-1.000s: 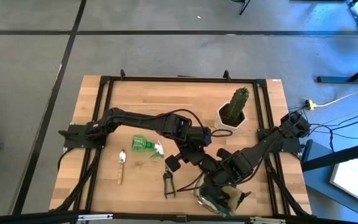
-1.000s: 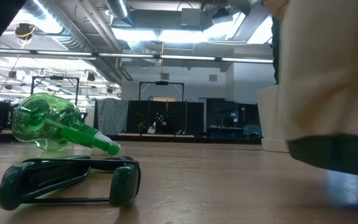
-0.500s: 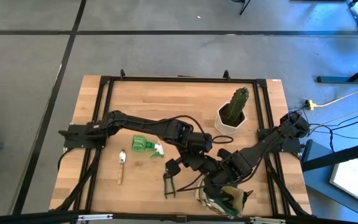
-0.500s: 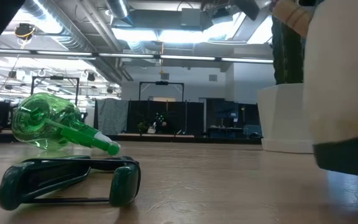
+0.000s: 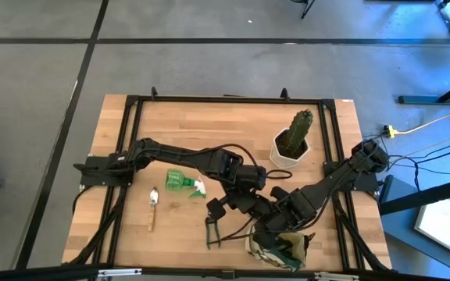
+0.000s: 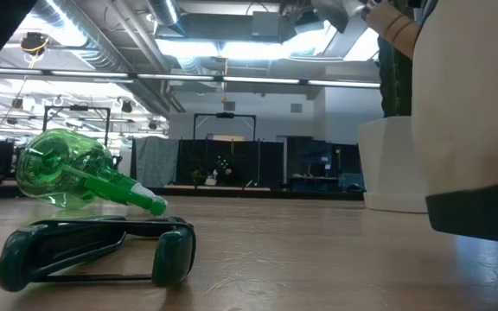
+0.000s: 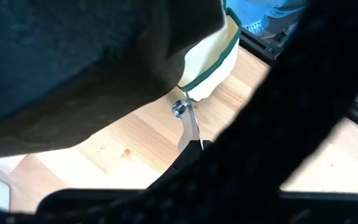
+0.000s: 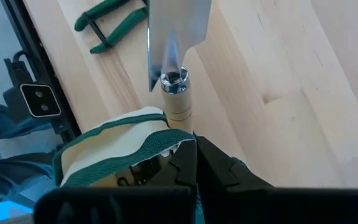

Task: Pick & Place Garden tools in Gardening bag
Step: Put the right hand trowel into the side pocket of the white bag

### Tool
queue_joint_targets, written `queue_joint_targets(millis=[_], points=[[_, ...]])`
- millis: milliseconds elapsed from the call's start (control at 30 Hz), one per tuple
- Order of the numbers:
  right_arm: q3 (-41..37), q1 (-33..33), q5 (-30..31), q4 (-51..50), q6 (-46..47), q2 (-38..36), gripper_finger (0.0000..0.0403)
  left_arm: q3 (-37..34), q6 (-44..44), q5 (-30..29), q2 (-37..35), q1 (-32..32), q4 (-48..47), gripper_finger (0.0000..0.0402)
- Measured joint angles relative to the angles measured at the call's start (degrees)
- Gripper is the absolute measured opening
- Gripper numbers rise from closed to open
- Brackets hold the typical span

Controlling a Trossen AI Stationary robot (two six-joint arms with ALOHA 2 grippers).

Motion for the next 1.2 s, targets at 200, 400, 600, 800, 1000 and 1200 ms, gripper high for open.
queue_joint_targets(millis=[200,400,600,800,1000,1200], points=[[-0.02,-0.13,0.78,0.93,-0.79,0.00,0.0002,-0.05,1.18,-0.02,0.04,-0.01,0.33,0.0002],[-0.02,-0.61,0.90,1.06,-1.31,0.00,0.0002,-0.09,2.62,0.26,0.11,-0.03,1.09,0.0002],[-0.09,-1.01,0.64,1.26,-1.54,0.00,0.0002,-0.04,2.76,1.14,1.94,-0.03,1.59,0.0002],[-0.09,-1.01,0.66,1.08,-1.46,0.00,0.0002,-0.09,3.10,-0.50,1.95,-0.03,2.83,0.0002],[-0.09,-1.01,0.69,1.74,-1.46,0.00,0.0002,-0.11,4.01,-2.24,1.75,0.71,4.13,0.0001],[-0.07,-1.01,0.60,2.66,-1.48,0.00,0.0002,-0.15,4.58,0.02,1.79,0.69,4.44,0.0001]])
